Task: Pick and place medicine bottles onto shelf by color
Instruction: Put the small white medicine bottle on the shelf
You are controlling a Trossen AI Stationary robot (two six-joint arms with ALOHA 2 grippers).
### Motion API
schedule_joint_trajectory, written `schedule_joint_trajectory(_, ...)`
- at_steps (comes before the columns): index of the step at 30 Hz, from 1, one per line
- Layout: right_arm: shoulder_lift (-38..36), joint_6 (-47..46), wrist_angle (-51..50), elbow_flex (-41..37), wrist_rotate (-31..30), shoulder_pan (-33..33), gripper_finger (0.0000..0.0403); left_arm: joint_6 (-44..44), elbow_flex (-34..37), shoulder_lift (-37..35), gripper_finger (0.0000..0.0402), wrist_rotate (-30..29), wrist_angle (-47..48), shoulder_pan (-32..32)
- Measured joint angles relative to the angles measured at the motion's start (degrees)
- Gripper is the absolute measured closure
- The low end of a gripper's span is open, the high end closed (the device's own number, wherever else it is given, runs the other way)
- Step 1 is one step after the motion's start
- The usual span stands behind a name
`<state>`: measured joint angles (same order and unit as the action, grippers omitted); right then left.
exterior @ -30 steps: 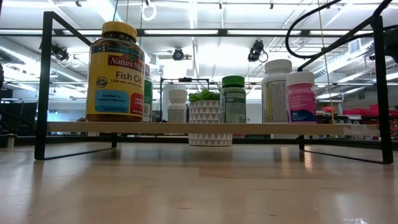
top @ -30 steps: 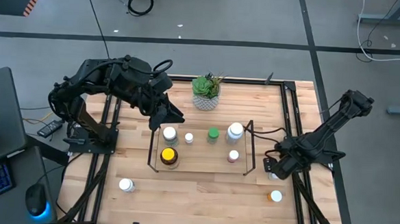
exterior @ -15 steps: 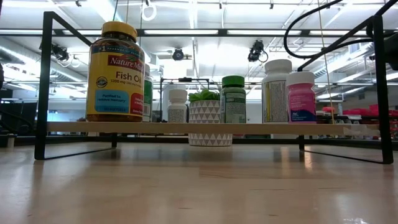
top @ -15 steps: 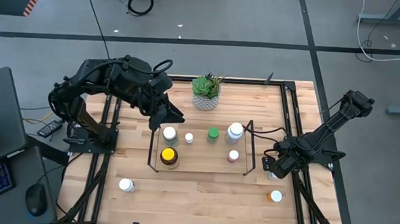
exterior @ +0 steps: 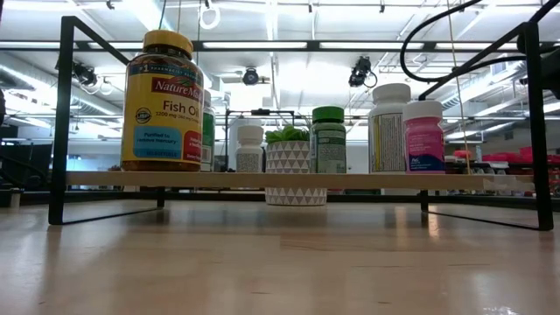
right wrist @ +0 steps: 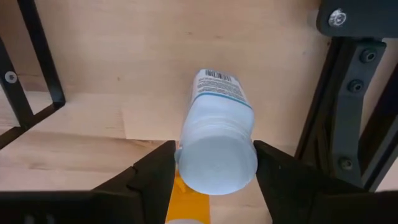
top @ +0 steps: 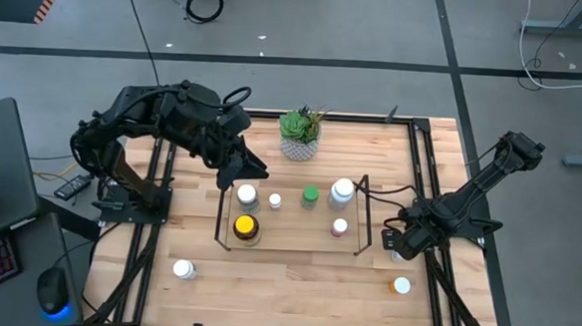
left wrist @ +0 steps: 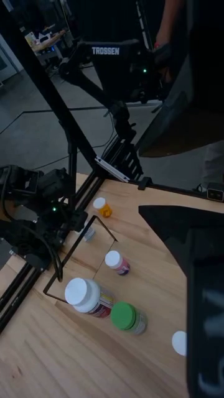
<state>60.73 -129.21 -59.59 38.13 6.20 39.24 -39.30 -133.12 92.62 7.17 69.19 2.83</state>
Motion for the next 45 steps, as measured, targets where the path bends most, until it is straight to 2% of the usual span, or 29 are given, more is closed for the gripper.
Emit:
schedule_joint_trajectory(31, 3.96, 1.84, 2.45, -0.09, -1.07, 0.04, 0.0183, 0.01, 0.00, 0.00, 0.0249, 0.01, 0.00, 0.01)
schedule_joint_trajectory(45, 3.93, 3.94, 2.36, -0.04, 0.61, 0.04, 0.0209, 0.01, 0.00, 0.00, 0.0253, -0.01, 0.00, 0.00)
